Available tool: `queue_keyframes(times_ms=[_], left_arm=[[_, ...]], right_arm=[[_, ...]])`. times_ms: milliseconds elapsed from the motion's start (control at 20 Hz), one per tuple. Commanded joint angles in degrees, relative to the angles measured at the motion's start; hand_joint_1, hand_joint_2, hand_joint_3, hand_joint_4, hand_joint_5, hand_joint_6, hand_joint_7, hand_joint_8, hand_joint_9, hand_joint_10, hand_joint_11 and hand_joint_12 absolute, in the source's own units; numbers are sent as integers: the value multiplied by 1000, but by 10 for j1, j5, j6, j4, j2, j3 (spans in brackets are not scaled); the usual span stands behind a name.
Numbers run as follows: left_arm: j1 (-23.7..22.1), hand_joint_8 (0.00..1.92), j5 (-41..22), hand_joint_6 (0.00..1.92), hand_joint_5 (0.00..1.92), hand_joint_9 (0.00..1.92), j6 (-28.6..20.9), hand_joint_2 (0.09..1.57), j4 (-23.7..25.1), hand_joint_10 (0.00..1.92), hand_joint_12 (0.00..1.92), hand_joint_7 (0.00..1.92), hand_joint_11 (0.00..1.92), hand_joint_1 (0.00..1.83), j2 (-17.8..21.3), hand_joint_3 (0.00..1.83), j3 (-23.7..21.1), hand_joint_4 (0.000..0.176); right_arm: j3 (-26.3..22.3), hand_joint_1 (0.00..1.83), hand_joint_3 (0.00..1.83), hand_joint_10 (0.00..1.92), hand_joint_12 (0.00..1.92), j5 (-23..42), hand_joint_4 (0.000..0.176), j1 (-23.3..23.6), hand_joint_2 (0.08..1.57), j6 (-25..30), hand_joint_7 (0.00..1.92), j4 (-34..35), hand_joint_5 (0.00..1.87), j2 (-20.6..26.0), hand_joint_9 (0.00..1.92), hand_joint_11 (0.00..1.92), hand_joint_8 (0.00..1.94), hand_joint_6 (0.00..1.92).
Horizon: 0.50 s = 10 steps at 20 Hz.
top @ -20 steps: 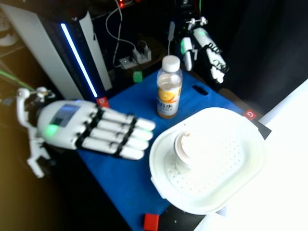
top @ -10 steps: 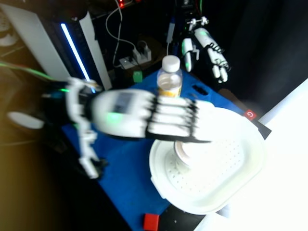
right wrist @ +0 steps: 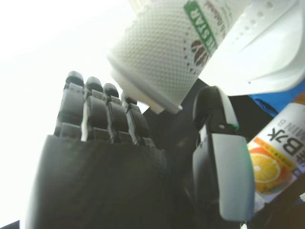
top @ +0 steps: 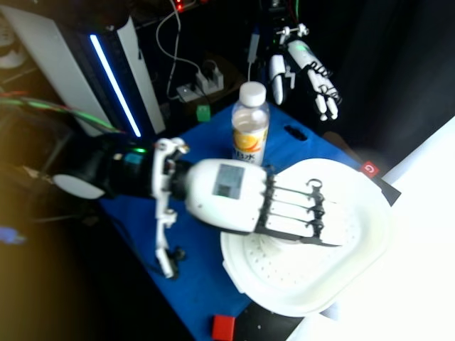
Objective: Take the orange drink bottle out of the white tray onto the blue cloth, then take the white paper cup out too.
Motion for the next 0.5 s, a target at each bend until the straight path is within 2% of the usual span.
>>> queue_keyframes(times_ms=[0, 50, 100, 150, 200, 250, 300, 350, 400, 450], left_arm=[[-7, 1, -72, 1, 123, 178, -3, 1330, -2, 13, 1120, 44, 0, 550, -2, 0, 5, 114], [-7, 1, -72, 1, 124, 184, -3, 1333, -2, 15, 1094, 46, 0, 545, -3, 0, 5, 117], [-7, 1, -72, 0, 123, 183, -3, 1332, -2, 14, 1091, 45, 0, 544, -5, 0, 7, 121], [-7, 1, -73, 0, 116, 186, -3, 1333, -2, 15, 1093, 45, 0, 543, -5, 0, 7, 114], [-7, 2, -73, 0, 113, 182, -3, 1331, -2, 14, 1092, 50, 0, 544, -6, 0, 7, 113], [-7, 0, -73, 0, 113, 176, -3, 1330, -2, 11, 1096, 41, 0, 537, -6, 0, 8, 123], [-7, 0, -73, 1, 116, 170, -3, 1330, -2, 8, 1095, 33, 0, 527, -7, 0, 8, 132], [-7, 3, -73, 2, 119, 170, -3, 1329, -2, 8, 1093, 39, 0, 538, -7, 0, 8, 117], [-7, 1, -74, 2, 119, 166, -3, 1331, -3, 6, 1091, 36, 0, 543, -7, 0, 8, 108], [-7, 1, -75, 0, 116, 164, -3, 1331, -3, 5, 1065, 38, 0, 528, -7, 0, 8, 120]], right_arm=[[5, 681, 0, 0, 683, 66, 0, 9, 1104, 1, 0, 3, 0, -1, 0, 0, 0, 0], [9, 680, 1, 0, 713, 65, 0, 9, 1108, 1, 0, 3, 0, -5, 0, 0, 0, 0], [18, 682, 1, 0, 666, 63, 9, 9, 1109, 1, 0, 4, 0, -13, 0, 0, 0, 0], [27, 687, 1, 0, 588, 58, 11, 9, 1104, 1, 0, 8, 0, -18, 0, 0, 0, 0], [31, 690, 1, 0, 445, 56, 15, 9, 1101, 1, 0, 9, 0, -20, 0, 0, 0, 0], [39, 693, 1, 0, 132, 51, 20, 9, 1097, 1, 0, 13, 0, -25, 0, 0, 0, 0], [43, 705, 0, 0, 33, 48, 19, 9, 1097, 1, 0, 14, 0, -26, 0, 0, 0, 0], [46, 731, 2, 8, 37, 43, 13, 9, 1102, 1, 0, 15, 0, -28, 19, 46, 0, 0], [47, 736, 0, 42, 520, 38, 2, 9, 1110, 1, 0, 15, 0, -29, 78, 8, 0, 0], [48, 683, 1, 62, 890, 34, 0, 9, 1146, 1, 72, 15, 65, -29, 155, 1, 13, 17]])
